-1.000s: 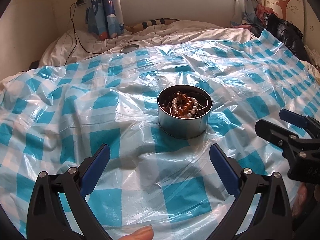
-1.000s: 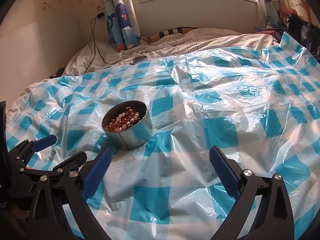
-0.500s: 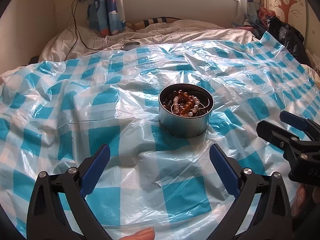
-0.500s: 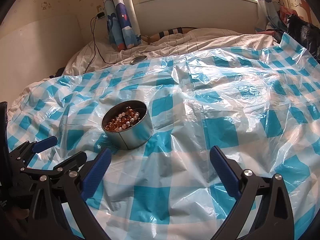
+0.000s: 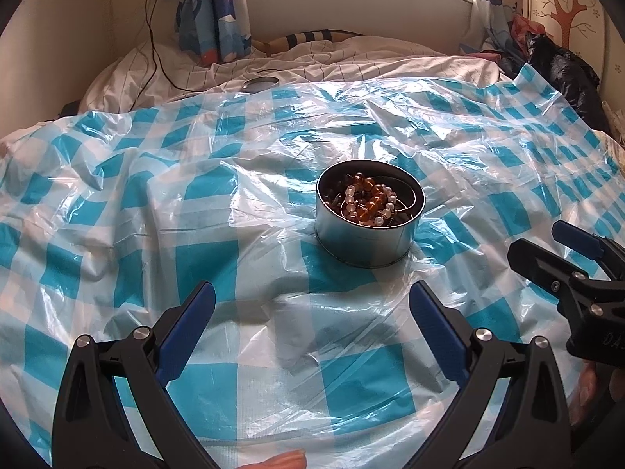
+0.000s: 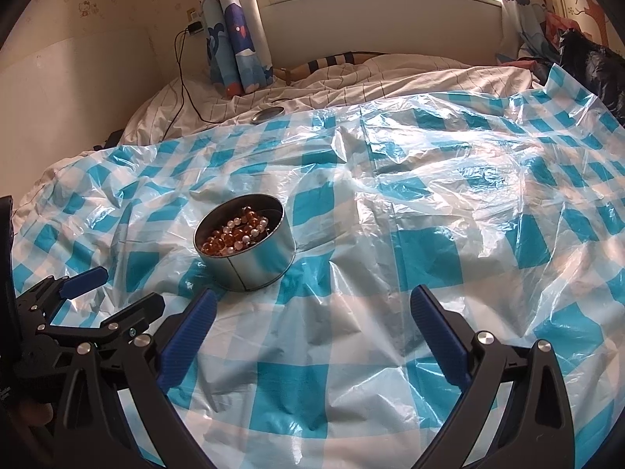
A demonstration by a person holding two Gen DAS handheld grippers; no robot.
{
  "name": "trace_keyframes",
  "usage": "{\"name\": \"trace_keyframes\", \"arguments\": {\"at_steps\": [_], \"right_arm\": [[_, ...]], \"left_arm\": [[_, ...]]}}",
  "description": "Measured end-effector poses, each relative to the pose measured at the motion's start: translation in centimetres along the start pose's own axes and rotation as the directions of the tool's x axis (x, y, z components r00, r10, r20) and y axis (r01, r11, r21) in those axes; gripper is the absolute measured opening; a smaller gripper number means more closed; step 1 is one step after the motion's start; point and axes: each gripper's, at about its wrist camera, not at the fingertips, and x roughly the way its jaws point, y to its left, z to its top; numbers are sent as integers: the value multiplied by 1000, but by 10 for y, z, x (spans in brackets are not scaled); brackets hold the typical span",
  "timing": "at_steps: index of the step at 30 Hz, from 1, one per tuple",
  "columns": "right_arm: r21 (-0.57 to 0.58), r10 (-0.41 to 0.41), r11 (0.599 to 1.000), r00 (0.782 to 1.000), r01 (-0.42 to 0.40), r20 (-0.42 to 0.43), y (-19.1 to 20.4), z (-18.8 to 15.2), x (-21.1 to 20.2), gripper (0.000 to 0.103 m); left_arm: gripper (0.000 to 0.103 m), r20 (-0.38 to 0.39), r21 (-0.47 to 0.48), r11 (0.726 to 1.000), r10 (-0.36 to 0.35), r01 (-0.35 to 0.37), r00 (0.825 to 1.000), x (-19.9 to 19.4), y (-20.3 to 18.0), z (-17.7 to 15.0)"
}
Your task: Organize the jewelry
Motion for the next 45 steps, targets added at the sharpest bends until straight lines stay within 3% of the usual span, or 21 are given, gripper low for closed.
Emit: {"name": "trace_keyframes", "arguments": {"at_steps": [45], "right_arm": [[-4, 1, 1000, 1000, -1, -15, 3, -1, 2, 96]], "left_arm": [[95, -43, -14, 999, 34, -35, 998, 8, 2, -1]]}}
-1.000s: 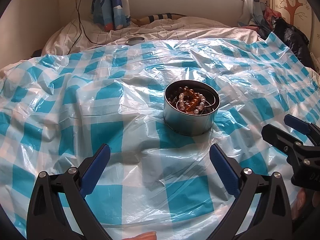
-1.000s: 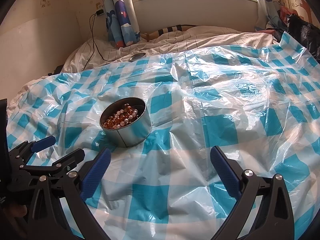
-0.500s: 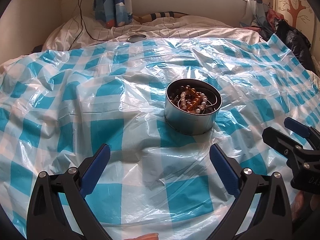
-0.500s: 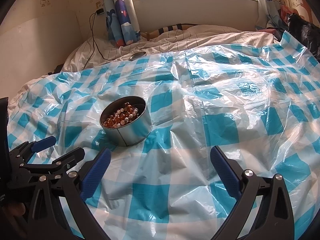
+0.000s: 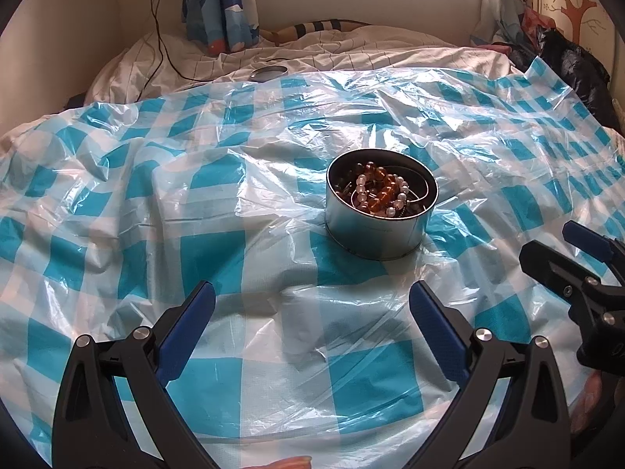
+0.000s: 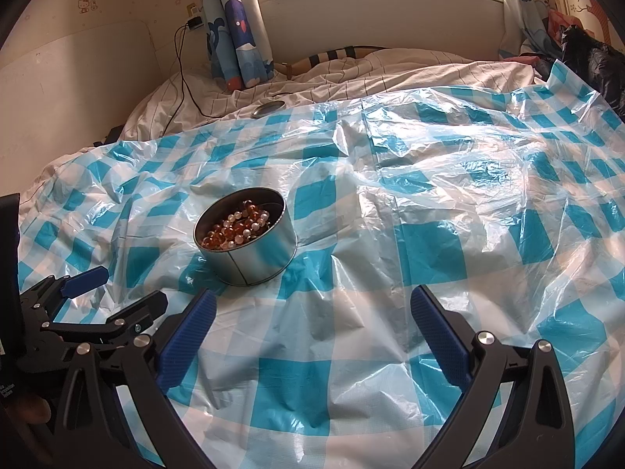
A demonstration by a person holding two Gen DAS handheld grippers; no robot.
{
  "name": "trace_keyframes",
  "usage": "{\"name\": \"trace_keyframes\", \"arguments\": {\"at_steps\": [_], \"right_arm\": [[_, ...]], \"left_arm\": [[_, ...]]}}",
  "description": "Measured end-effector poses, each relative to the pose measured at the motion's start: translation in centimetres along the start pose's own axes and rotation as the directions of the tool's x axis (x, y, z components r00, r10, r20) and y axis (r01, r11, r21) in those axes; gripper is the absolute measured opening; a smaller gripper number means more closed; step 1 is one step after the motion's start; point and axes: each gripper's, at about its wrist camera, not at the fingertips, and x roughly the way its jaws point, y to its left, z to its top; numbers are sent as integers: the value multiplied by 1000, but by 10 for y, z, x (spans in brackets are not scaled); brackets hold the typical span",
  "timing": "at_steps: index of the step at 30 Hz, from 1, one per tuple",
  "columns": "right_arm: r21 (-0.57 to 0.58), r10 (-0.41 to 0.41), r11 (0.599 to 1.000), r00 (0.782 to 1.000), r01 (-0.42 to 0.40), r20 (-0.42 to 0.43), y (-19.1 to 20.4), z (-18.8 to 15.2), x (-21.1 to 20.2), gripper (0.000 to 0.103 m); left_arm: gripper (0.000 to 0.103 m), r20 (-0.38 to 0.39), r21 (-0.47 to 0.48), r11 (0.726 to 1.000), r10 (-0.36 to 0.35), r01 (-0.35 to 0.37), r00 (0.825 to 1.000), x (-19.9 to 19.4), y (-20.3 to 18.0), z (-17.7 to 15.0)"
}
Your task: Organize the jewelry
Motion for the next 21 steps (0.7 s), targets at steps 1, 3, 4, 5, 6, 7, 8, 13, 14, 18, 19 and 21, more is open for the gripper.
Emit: {"name": "trace_keyframes", "arguments": {"at_steps": [1, 3, 4, 5, 6, 7, 8, 13, 14, 18, 19, 21], "right_arm": [[0, 0, 1000, 1000, 0, 0, 0, 0, 0, 96], [1, 0, 1000, 1000, 0, -1, 0, 0, 0, 96], [1, 0, 1000, 1000, 0, -1, 0, 0, 0, 96], [2, 0, 1000, 1000, 0, 0, 0, 0, 0, 96], [3, 0, 1000, 1000, 0, 0, 0, 0, 0, 96], [6, 3, 1000, 1000, -3, -1, 0, 0, 0, 96], [8, 3, 1000, 1000, -3, -1, -1, -1, 1, 96], [9, -7, 1000, 1000, 7, 3, -2, -2, 2, 96], [9, -9, 1000, 1000, 9, 2, -3, -2, 2, 96], [9, -18, 1000, 1000, 18, -4, -4, -1, 3, 96], [10, -19, 1000, 1000, 19, -5, -5, -1, 3, 96], [7, -21, 1000, 1000, 21, -9, -5, 0, 3, 96]], "left_arm": [[95, -4, 5, 1000, 5, -5, 1000, 1, -1, 0], [96, -5, 3, 1000, 10, -10, 1000, 1, -1, -1], [96, -3, -2, 1000, 8, -8, 1000, 1, 0, -1], [96, 6, -13, 1000, 0, 0, 1000, -1, 1, -2], [96, 29, -31, 999, -15, 15, 999, -3, 3, -4], [95, 61, -48, 998, -28, 31, 998, -7, 5, -5], [95, 98, -62, 997, -29, 35, 995, -12, 8, -6], [95, 78, -61, 997, -47, 52, 996, -10, 10, -2], [95, 57, -68, 996, -56, 59, 997, -7, 10, -2], [95, -15, -81, 995, -67, 66, 998, 3, 11, -1], [95, -18, -87, 994, -66, 64, 998, 4, 11, -1], [95, -21, -94, 993, -69, 66, 997, 5, 12, -2]]}}
